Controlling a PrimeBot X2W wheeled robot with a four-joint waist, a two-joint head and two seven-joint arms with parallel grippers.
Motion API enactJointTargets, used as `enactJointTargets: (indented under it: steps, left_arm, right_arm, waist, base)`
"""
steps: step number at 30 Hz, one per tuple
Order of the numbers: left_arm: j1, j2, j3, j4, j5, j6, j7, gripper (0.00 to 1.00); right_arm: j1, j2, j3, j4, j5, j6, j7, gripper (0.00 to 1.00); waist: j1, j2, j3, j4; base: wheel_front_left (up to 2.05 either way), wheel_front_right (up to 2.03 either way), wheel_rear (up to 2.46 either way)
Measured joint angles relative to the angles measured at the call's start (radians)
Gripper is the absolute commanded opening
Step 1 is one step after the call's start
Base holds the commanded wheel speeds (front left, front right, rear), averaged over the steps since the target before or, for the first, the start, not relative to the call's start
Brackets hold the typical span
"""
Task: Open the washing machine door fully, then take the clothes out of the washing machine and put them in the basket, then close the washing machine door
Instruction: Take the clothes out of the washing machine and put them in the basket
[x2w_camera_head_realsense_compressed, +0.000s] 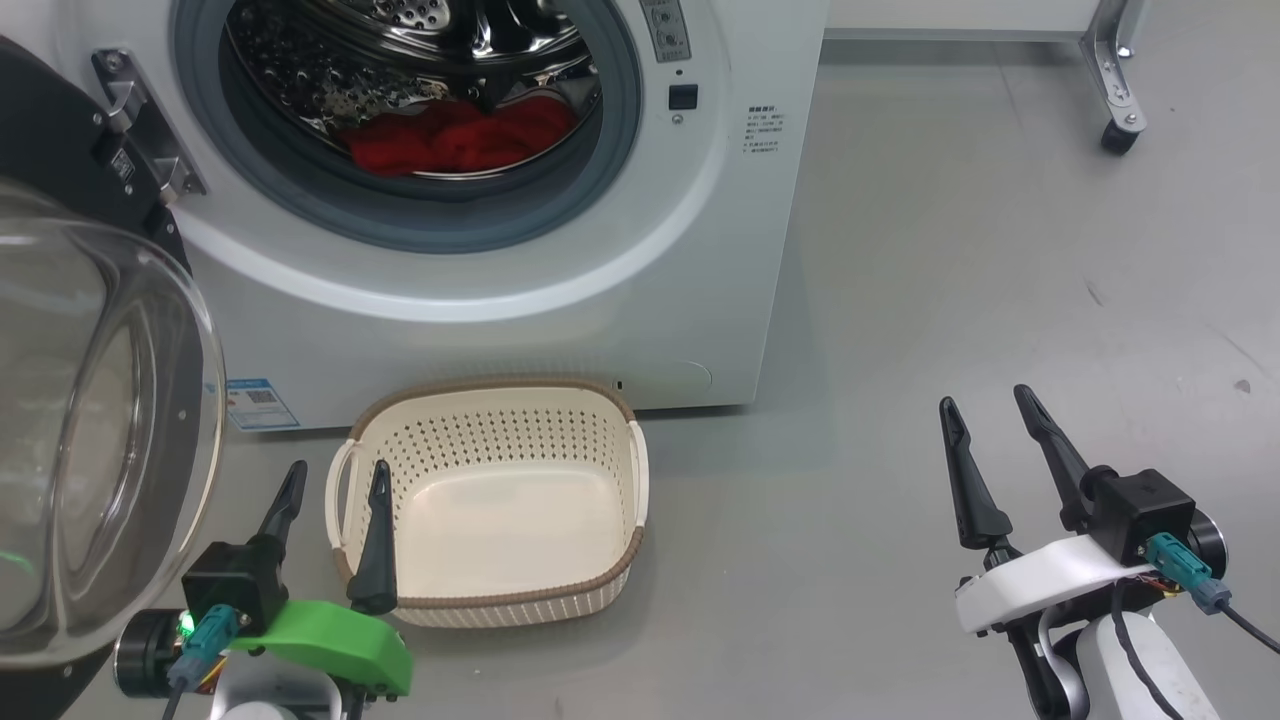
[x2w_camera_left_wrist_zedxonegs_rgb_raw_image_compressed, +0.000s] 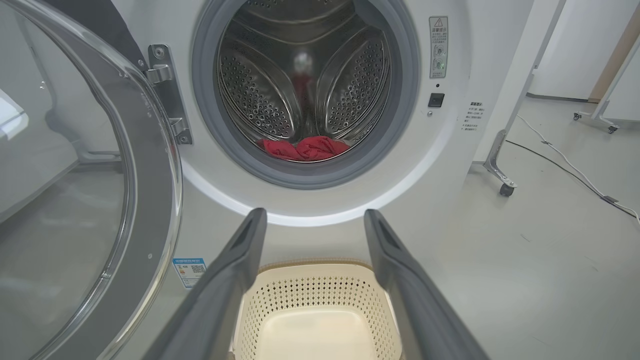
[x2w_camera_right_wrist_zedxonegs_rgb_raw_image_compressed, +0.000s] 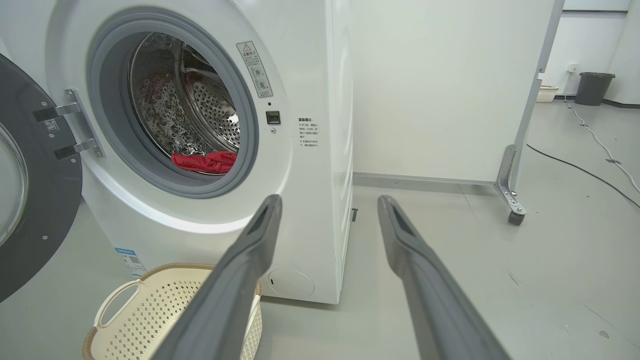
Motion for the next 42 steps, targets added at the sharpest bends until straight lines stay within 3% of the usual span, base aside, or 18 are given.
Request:
enactJointTargets:
  steps: [20, 42]
  left_arm:
    - [0.000, -0.001, 0.004, -0.007, 0.006, 0.006, 0.000, 1.00]
    - [-0.003, -0.004, 0.009, -0.030, 0.024, 0.008, -0.001, 1.00]
  right_arm:
    - [0.012, 0.001, -0.002, -0.003, -0.002, 0.000, 0.000, 1.00]
    - [0.011, 0.003, 0.000, -0.023, -0.003, 0.000, 0.000, 1.00]
  waist:
    - [0.0000, 0.0000, 0.001, -0.007]
    - [0.0000, 0.0000, 0.046, -0.017]
  base:
    - [0.95, -0.95, 0.00]
    - [0.17, -0.17, 0.00]
